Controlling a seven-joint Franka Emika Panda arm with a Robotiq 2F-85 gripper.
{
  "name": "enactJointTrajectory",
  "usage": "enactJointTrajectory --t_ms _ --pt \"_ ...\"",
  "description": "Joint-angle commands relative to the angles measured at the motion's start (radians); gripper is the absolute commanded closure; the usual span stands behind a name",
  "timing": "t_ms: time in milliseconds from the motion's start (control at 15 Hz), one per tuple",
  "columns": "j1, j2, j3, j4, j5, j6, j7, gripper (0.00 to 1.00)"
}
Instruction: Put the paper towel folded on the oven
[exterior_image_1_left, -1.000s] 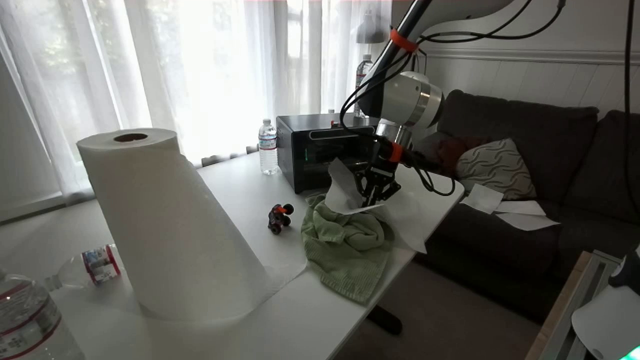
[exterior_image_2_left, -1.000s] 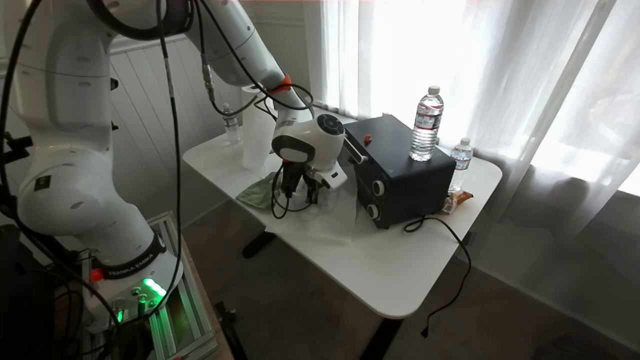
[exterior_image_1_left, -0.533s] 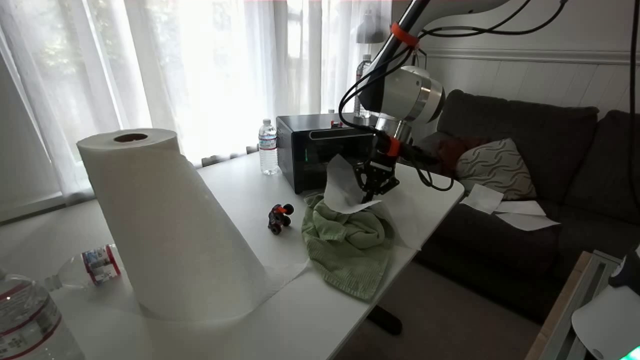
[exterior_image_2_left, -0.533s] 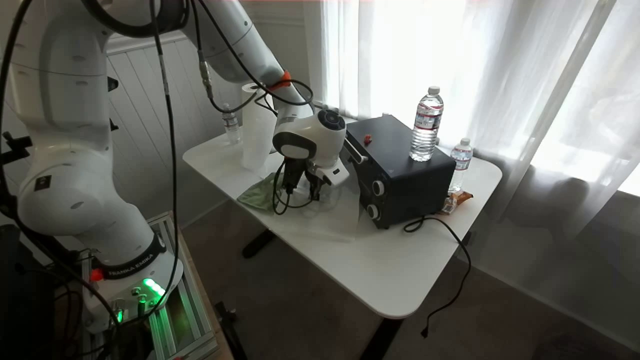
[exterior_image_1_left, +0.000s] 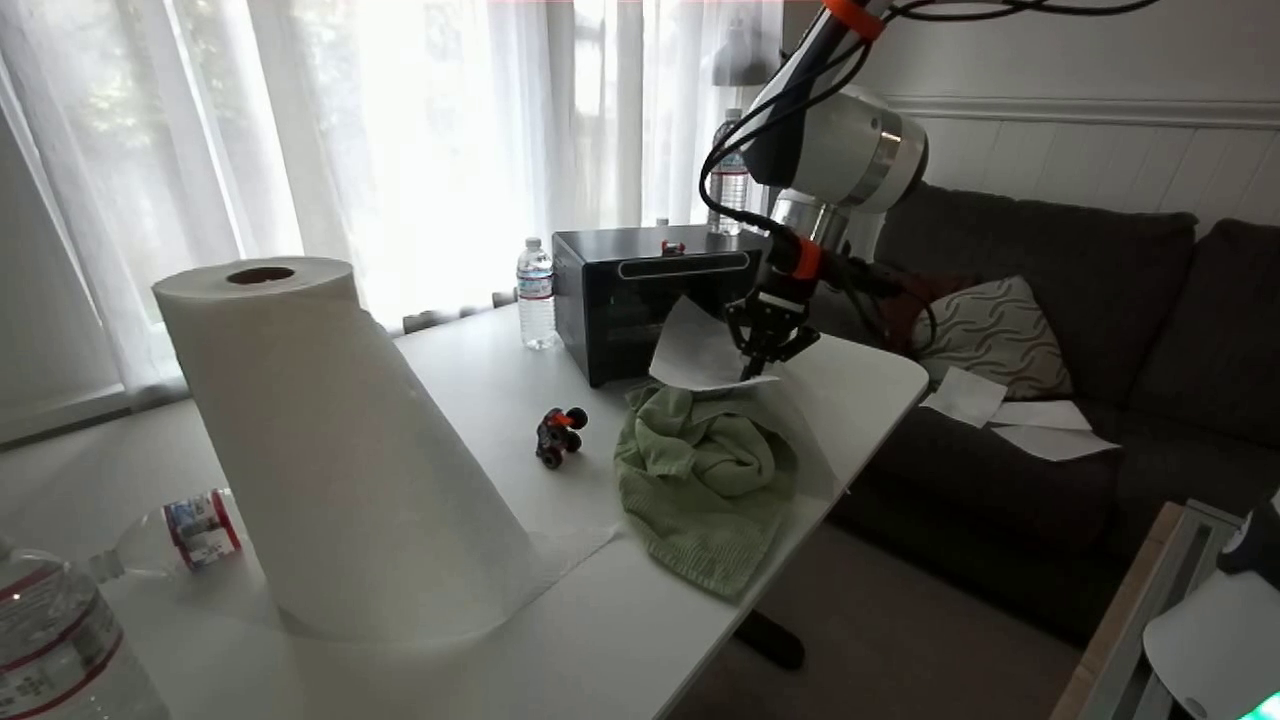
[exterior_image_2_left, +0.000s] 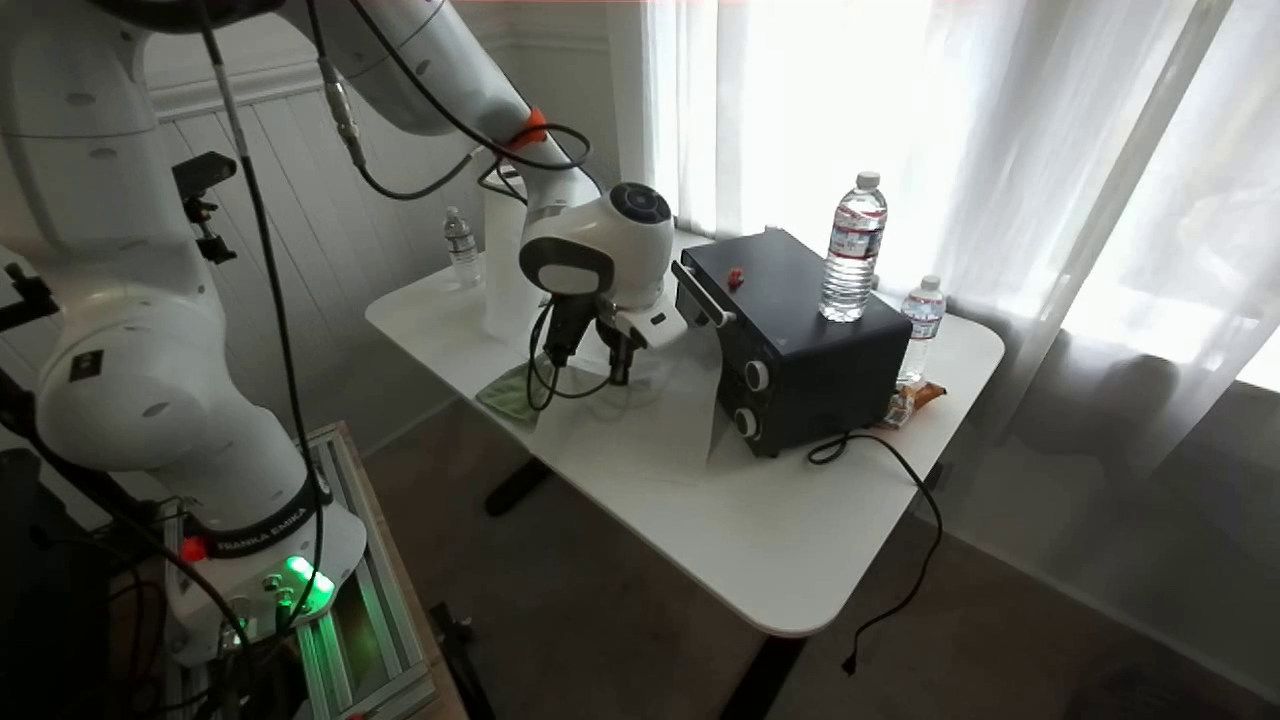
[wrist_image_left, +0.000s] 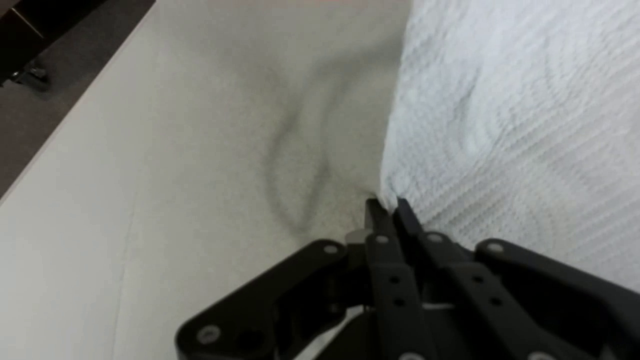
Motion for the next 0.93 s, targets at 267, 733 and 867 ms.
enactJointTrajectory --t_ms 267,733,867 --pt "0.006 -0.140 -0.025 -0.085 -0.032 0.041 0.013 0.93" --pt "-0.001 -0.019 -0.038 -0.035 -0.059 0.059 0.016 0.78" --pt "-0.004 0.022 -0.035 -0.026 -0.052 0.078 0.018 0.88"
